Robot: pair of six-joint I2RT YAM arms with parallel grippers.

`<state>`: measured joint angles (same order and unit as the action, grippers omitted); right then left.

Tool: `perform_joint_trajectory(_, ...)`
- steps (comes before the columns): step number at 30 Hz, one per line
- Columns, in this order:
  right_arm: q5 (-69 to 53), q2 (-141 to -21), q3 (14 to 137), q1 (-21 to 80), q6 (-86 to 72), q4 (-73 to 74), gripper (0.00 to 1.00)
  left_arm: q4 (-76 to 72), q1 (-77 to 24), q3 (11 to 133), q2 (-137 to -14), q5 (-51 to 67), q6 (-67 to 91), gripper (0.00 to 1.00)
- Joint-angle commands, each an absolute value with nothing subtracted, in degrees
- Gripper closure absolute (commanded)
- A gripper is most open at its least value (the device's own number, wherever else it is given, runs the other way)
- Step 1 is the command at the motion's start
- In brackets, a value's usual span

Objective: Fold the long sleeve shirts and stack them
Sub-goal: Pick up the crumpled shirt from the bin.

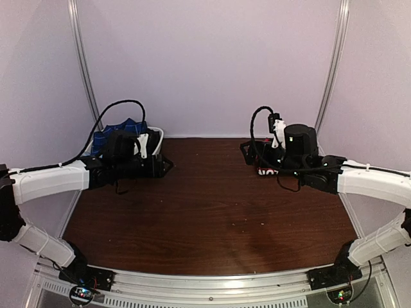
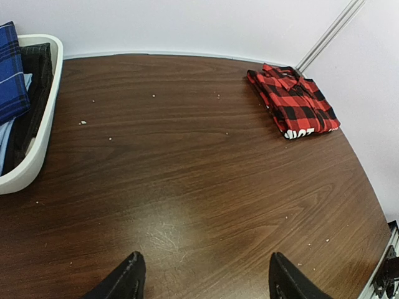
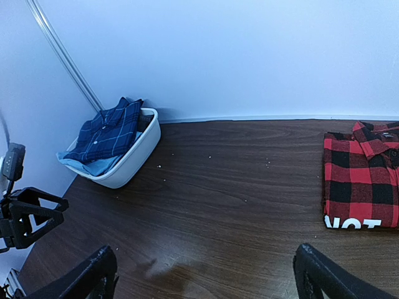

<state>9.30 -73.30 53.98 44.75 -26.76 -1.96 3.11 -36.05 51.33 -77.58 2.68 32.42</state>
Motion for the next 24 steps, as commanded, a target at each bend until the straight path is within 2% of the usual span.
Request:
perform_joint_trajectory(1,10.32,-72.96,54.06,45.09,-26.24,-2.63,0.00,1.85,-35.86,53.48,-78.00,2.02,31.60,0.31)
perform_joint_trajectory(13,10.29,-73.03,54.69,45.09,-25.59,-1.53,0.00,4.73,-35.69,56.78,-79.50,0.89,31.44,0.31)
perform_joint_trajectory(15,10.48,-72.92,54.60,45.04,-25.22,-1.46,0.00,7.33,-35.43,59.32,-81.07,-2.56,30.98,0.31)
perform_joint_trajectory(24,9.49,-73.26,54.19,44.91,-23.95,-2.29,0.00,20.68,-27.97,73.40,-89.37,-10.07,33.43,0.19)
